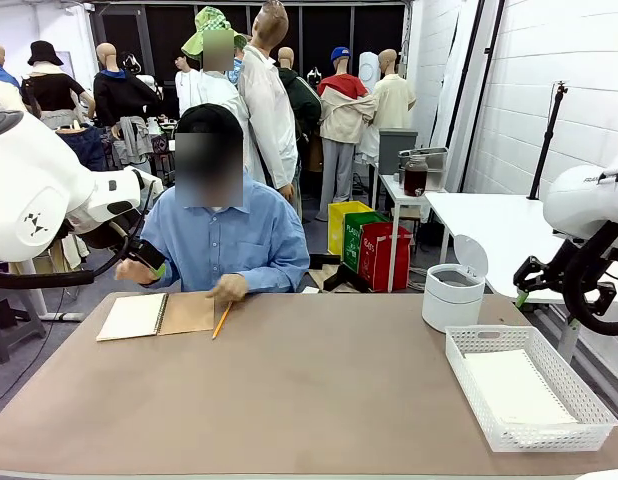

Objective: Sort the paper based on its condition.
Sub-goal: If a person hands you a paper, place it in the Organizing basket , and if it's crumpled, put it in the Trash can.

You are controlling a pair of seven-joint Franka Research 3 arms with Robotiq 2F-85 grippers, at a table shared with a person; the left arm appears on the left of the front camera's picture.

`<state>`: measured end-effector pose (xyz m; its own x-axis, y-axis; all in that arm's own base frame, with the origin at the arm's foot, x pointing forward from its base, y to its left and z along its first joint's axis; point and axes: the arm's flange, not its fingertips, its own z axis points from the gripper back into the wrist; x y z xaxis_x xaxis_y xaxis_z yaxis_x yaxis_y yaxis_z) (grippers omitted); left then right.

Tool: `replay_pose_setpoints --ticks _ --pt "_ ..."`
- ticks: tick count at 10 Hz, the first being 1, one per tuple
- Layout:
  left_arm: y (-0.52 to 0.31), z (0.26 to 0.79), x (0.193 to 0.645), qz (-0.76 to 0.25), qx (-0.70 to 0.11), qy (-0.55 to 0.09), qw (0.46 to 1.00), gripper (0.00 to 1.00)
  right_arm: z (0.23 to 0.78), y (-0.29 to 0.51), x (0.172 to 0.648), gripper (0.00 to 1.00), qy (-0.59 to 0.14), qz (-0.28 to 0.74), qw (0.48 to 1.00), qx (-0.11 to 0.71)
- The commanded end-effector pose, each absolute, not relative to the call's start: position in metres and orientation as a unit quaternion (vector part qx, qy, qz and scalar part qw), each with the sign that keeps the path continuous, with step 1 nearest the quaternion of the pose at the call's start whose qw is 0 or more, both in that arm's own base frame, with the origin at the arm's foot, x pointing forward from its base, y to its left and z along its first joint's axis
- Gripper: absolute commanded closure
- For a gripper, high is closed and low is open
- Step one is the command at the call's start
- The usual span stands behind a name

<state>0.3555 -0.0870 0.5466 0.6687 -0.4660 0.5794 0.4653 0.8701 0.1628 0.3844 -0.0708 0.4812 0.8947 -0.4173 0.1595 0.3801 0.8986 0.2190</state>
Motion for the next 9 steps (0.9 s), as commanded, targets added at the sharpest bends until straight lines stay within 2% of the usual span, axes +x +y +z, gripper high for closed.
replay_pose_setpoints --ticks 1,9 --pt "-0.0858 0.5471 0.3558 -0.254 0.0 -0.318 0.914 0.0 0.4782 -0.0712 0.3844 0.0 -0.099 -0.201 0.97 0.091" --pt "-0.0858 0.5471 0.3558 -0.254 0.0 -0.318 0.914 0.0 0.4782 -0.0712 0.3844 0.0 -0.099 -0.201 0.97 0.091"
